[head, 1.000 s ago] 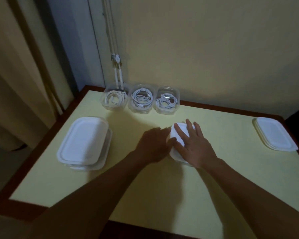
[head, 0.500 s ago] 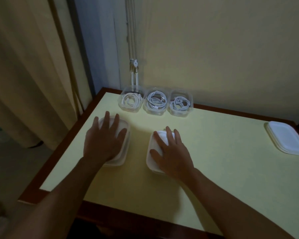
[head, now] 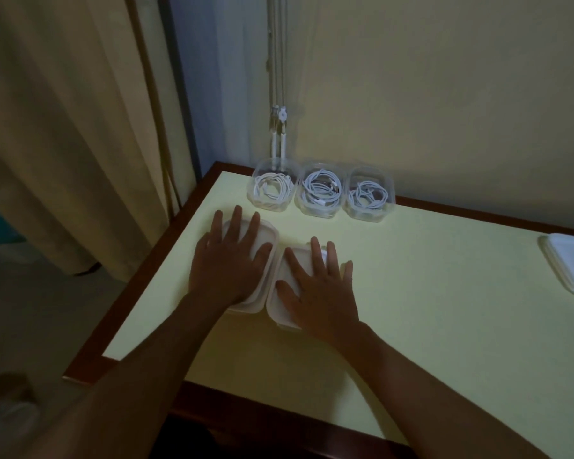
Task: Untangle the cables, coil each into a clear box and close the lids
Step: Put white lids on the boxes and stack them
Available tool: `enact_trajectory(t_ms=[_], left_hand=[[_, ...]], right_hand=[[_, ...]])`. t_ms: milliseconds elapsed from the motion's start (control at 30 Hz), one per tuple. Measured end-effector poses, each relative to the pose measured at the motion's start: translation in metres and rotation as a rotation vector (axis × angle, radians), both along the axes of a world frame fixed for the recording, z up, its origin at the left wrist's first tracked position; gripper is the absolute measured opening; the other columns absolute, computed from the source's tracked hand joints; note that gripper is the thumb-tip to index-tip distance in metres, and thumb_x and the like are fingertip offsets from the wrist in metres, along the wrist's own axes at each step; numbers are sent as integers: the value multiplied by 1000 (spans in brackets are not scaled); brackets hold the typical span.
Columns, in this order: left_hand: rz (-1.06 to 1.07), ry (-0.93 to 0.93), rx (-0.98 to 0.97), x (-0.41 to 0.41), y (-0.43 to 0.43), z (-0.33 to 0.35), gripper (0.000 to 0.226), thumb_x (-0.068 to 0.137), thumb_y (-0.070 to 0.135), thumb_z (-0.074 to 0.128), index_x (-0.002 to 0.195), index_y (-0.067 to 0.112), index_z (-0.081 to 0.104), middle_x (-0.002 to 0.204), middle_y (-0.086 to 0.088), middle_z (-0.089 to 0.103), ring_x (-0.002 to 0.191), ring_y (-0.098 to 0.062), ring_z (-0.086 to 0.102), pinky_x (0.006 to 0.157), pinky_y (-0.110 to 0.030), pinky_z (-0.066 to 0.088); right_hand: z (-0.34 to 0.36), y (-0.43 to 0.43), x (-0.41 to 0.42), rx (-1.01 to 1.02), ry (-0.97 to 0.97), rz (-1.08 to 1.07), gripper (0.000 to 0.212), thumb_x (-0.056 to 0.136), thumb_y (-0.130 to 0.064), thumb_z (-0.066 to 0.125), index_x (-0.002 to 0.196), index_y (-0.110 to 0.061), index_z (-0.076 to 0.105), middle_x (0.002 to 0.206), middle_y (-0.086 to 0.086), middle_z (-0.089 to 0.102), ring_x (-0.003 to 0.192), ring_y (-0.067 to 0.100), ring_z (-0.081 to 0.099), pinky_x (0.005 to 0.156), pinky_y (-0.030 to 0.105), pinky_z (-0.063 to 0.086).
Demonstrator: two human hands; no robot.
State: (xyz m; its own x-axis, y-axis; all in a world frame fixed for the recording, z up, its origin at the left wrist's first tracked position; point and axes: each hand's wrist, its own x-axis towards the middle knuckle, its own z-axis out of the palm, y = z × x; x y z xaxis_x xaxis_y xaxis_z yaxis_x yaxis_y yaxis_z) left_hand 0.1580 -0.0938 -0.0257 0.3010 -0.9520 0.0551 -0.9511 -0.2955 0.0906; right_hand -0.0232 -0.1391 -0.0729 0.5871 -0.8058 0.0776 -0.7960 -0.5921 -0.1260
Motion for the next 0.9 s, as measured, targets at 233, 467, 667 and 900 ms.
enact_trajectory(t_ms=[233, 467, 667, 900], left_hand=[[23, 2, 5, 0, -1, -4, 67, 100, 62, 12, 159, 35, -4, 168, -1, -9, 154, -29, -6, 121, -50, 12], [19, 3, -21, 3, -2, -8, 69, 98, 64, 8, 159, 36, -4, 168, 0, -8, 154, -29, -7, 121, -52, 11], [15, 33, -16, 3, -1, -6, 74, 92, 65, 3, 159, 35, -5, 168, 0, -9, 154, -27, -9, 122, -53, 7], [-19, -40, 5, 3, -1, -1, 66, 102, 56, 8, 160, 25, 7, 168, -6, 3, 155, -27, 1, 122, -56, 1]], right_hand=[[29, -61, -18, 94, -105, -125, 72, 100, -63, 23, 161, -25, 18, 169, 13, 4, 155, 39, 2, 120, 62, 10], [36, -151, -83, 117, 237, -209, 76, 102, -50, 43, 162, -23, 5, 170, 7, -2, 154, 40, -4, 122, 59, 7], [35, -151, -111, -16, 181, -169, 56, 100, -39, 49, 151, -19, 39, 155, 10, 42, 145, 36, 32, 118, 53, 23], [36, -120, -157, -141, 81, -126, 36, 93, -31, 56, 122, -10, 66, 118, 15, 67, 111, 35, 60, 101, 49, 42]])
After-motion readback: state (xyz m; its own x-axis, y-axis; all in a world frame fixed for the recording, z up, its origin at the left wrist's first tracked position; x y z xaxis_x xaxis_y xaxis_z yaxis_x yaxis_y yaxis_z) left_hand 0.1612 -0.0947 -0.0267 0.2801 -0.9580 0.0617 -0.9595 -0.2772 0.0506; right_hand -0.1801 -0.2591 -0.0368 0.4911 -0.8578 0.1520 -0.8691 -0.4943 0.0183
